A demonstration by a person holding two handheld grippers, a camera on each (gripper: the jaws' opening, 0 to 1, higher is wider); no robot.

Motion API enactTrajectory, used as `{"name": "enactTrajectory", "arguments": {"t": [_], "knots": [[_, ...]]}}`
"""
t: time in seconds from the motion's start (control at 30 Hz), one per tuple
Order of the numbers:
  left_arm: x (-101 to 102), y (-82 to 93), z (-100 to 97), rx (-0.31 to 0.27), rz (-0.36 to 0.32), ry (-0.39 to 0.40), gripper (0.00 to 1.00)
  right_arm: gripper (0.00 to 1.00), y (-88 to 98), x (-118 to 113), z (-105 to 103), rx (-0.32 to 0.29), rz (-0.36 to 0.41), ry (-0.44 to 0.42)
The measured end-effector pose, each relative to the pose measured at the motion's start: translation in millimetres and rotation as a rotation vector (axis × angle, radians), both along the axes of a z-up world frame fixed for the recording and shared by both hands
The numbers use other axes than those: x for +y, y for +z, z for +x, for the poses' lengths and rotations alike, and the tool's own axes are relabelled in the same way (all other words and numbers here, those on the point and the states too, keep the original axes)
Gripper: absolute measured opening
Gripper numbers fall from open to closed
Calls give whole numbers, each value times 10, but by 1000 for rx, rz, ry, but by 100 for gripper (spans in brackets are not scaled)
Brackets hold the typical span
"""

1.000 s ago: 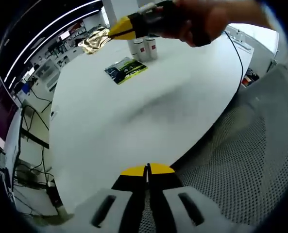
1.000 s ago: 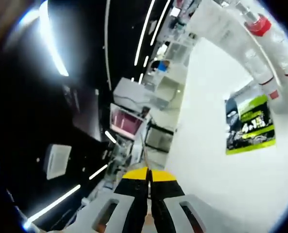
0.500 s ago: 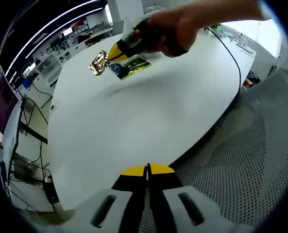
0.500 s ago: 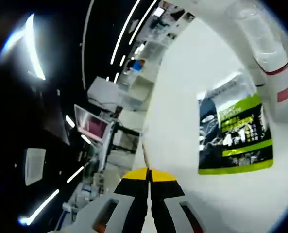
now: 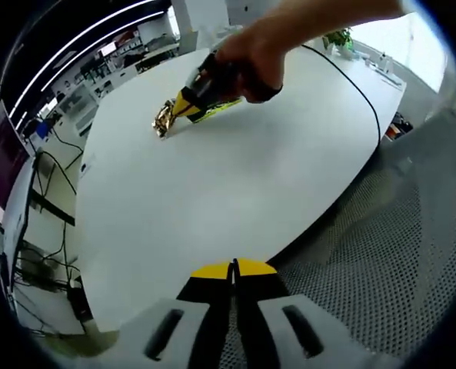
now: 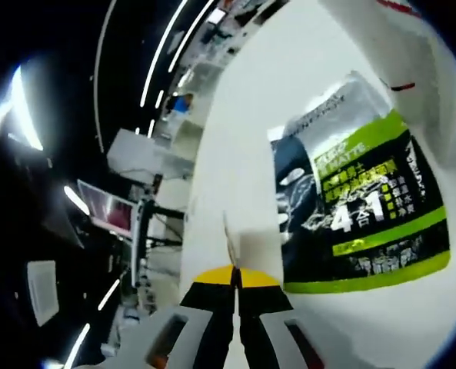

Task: Arrange the skincare products in the storage area until every visible bottle or jar stands upright without overlapping.

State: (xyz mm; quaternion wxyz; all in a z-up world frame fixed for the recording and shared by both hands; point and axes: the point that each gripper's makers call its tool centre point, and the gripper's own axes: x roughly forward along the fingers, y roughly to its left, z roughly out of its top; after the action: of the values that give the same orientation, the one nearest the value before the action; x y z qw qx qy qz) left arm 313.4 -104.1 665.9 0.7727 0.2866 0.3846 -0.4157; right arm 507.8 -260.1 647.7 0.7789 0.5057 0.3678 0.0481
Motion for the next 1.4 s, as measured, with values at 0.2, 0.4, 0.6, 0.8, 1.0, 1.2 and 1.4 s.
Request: {"name": "enactTrajectory", "arguments": {"t": [0.2, 0.4, 0.6, 0.8, 1.0, 1.2, 1.4], "knots": [[-6, 5, -3, -3, -2, -5, 0, 1, -10, 5, -26, 14, -6, 4], [-5, -2, -5, -3, 3, -10, 0, 4, 0, -92, -40, 7, -28, 2], [-9, 3, -6, -4, 3, -12, 0, 13, 4, -82, -77, 17, 8, 8], [-35, 24, -8, -7, -13, -20, 0, 22, 49, 0, -206, 36, 34, 33], [-42, 29, -11, -6, -14, -25, 0, 28, 106, -44, -256, 17, 51, 19], [-41, 29, -8, -9, -10, -28, 0, 35, 208, 35, -468, -2, 86, 57], [-48, 51, -2, -13, -19, -28, 0, 33, 287, 228, -1026, -13, 78, 136]]}}
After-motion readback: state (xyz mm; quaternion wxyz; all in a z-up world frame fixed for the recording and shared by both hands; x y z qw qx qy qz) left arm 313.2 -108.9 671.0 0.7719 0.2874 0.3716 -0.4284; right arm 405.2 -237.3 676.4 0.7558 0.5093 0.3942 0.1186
